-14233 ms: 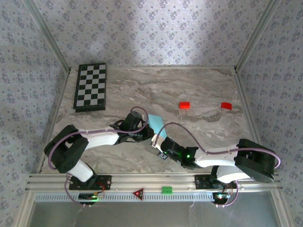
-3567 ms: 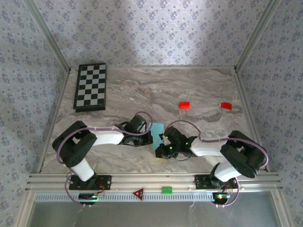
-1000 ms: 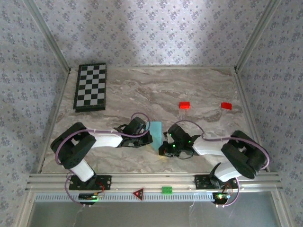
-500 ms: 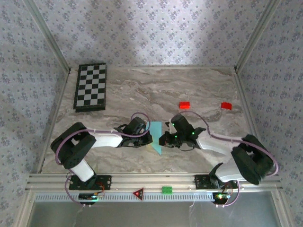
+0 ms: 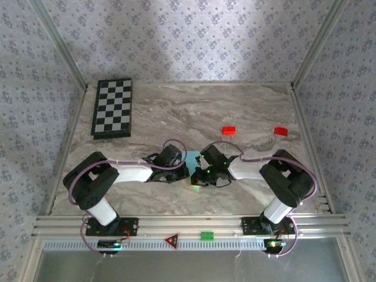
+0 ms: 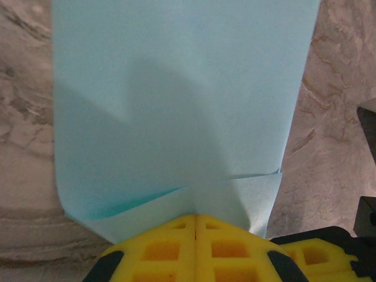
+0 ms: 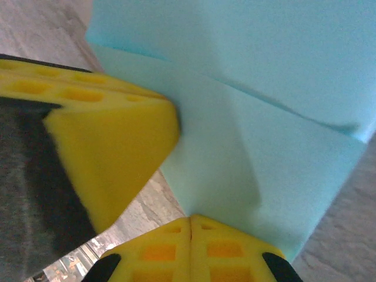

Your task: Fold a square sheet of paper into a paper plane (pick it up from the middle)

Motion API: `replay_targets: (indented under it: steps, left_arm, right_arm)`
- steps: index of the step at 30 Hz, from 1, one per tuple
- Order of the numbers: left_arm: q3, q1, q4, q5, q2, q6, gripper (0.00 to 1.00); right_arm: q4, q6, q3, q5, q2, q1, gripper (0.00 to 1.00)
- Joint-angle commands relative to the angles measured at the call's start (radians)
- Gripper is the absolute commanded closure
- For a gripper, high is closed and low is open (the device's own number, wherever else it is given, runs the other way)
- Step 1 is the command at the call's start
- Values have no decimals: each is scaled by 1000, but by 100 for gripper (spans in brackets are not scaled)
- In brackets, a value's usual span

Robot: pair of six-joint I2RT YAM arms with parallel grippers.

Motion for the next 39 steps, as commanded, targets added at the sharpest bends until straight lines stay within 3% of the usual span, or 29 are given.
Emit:
replay_targets:
  steps: [1, 9, 20, 26, 39]
  left_arm:
    - [14, 0, -92, -38, -22, 30, 100]
    - [9, -13, -93, -39, -149, 65, 100]
    - [-5, -25, -51, -51, -42, 51, 100]
    - [-51, 52, -53, -76, -28, 47, 100]
    - [-67, 202, -19, -5, -28, 99, 100]
  right_arm:
    - [-57, -20, -49, 58, 15, 15, 96]
    - [-26, 1, -78, 77, 22, 22, 98]
    - [-26, 0, -74, 75, 21, 22, 98]
    - [-46, -16, -79, 77, 18, 21, 99]
    - [-45, -31, -94, 73, 16, 21, 100]
